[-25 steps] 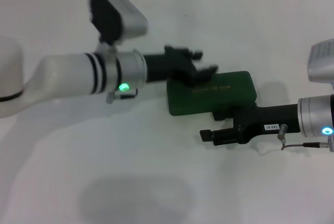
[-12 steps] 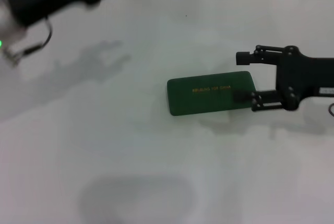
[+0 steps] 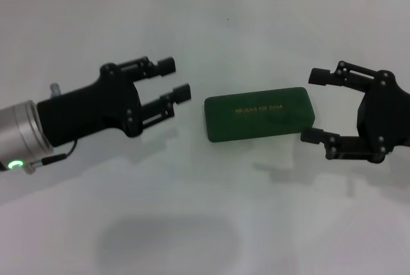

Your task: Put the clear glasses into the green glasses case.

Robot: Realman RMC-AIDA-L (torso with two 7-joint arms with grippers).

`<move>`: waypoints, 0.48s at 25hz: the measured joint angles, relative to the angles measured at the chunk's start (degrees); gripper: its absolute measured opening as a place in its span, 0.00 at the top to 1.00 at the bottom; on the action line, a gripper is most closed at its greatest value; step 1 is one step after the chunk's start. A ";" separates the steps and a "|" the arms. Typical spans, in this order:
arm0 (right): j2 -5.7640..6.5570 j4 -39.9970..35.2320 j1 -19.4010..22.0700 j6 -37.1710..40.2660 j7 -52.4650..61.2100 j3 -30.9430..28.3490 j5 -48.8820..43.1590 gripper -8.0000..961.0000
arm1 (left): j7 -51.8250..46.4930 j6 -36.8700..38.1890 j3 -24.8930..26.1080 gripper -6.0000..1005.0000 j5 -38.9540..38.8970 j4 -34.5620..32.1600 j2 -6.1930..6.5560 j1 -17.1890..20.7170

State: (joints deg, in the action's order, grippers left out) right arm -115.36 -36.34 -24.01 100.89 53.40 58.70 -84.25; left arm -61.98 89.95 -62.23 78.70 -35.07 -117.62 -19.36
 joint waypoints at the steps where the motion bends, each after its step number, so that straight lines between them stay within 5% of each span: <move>1: -0.01 0.16 -0.12 -0.06 -0.14 0.16 -0.05 0.12 | 0.15 0.01 0.05 0.45 0.70 0.12 -0.07 -0.07; 12: -0.16 0.86 0.09 -0.26 -0.39 0.41 -0.13 0.12 | 1.10 0.21 -0.05 0.44 2.59 0.18 -0.24 -0.25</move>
State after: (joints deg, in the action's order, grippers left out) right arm -115.52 -35.48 -23.91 100.63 53.02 59.12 -84.38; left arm -60.88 90.16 -62.28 81.29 -34.89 -117.86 -19.61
